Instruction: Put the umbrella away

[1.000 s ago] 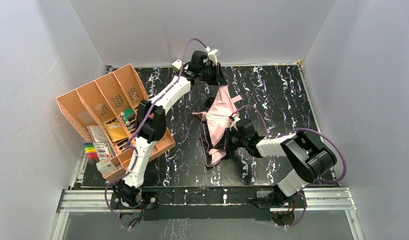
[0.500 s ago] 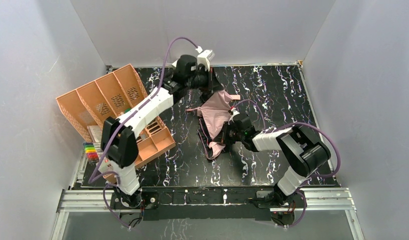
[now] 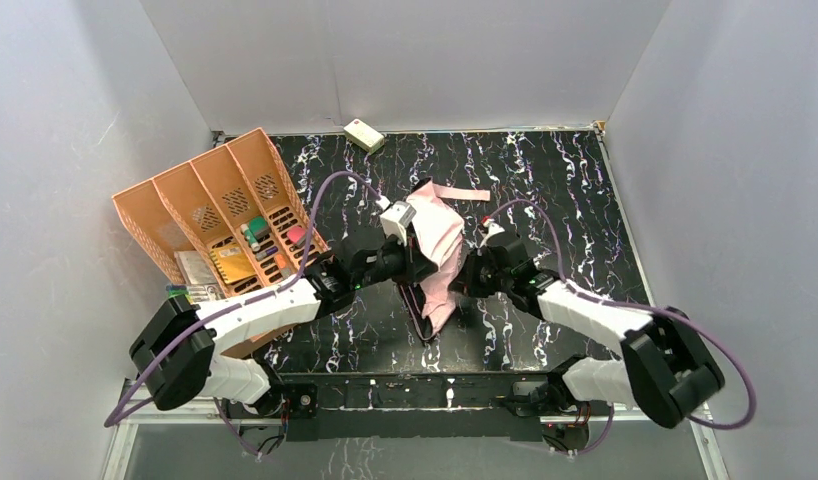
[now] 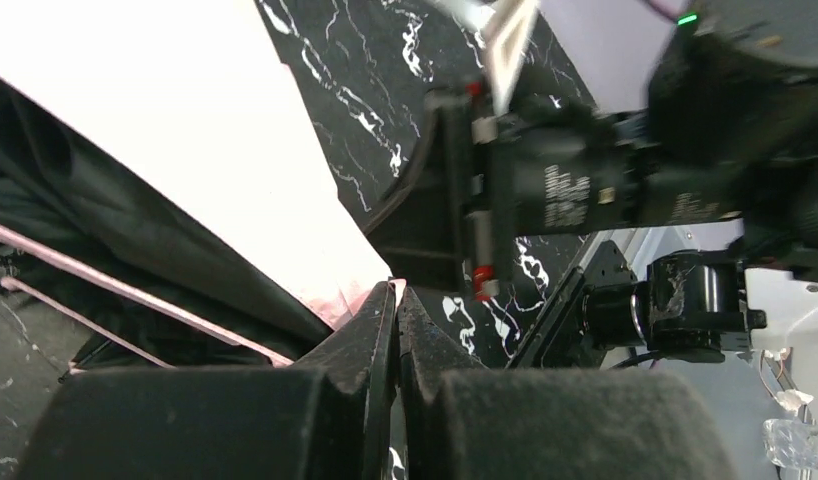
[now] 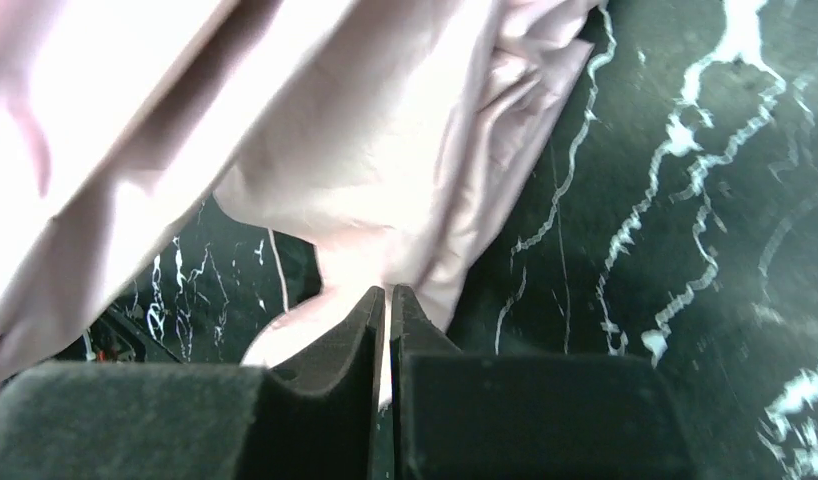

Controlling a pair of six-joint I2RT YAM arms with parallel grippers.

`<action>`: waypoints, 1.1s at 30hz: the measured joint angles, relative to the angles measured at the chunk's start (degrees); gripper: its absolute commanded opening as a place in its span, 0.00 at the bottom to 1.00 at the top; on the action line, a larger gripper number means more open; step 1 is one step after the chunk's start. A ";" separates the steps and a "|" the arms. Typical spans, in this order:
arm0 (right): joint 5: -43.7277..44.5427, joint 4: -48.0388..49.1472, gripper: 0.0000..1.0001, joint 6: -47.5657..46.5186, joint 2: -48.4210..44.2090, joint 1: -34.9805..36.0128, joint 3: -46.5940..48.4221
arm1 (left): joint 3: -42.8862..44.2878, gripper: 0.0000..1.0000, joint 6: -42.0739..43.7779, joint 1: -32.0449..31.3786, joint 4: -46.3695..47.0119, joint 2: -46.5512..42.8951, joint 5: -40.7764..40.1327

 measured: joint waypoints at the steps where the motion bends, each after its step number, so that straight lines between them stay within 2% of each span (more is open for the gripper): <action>1: 0.90 -2.43 0.12 0.09 -2.99 0.00 -0.11 | -1.64 0.00 -0.46 -0.55 1.40 -0.52 -0.55; 3: 4.66 -9.86 0.08 0.81 -11.72 -0.11 -0.68 | -5.20 0.00 -1.40 -1.40 3.56 -1.40 -1.44; 5: 7.02 -12.59 0.08 1.20 -16.39 -0.26 -0.50 | -7.67 0.00 -2.36 -1.75 5.16 -1.66 -1.60; 7: 8.04 -14.25 0.08 0.50 -19.23 -0.31 2.21 | -12.85 0.06 -3.91 -3.13 8.07 -1.99 -1.81; 15: 1.29 -8.96 0.06 -0.44 -14.64 -0.35 7.67 | -18.69 0.34 -5.90 -4.59 9.46 -2.05 -1.77; 20: -3.96 -6.21 0.06 -0.39 -10.25 -0.35 7.76 | -18.69 0.43 -6.32 -4.59 10.43 -2.01 -1.62; 24: -8.96 -3.78 0.05 -0.22 -6.64 -0.35 8.33 | -18.97 0.41 -6.45 -4.59 10.64 -1.79 -1.46; 30: -12.11 -0.20 0.04 0.20 -2.71 -0.31 8.52 | -19.10 0.27 -6.47 -4.59 10.54 -0.61 -1.33; 33: -12.44 0.66 0.03 0.42 -0.20 -0.31 9.18 | -19.10 0.23 -6.40 -4.59 10.47 0.20 -1.11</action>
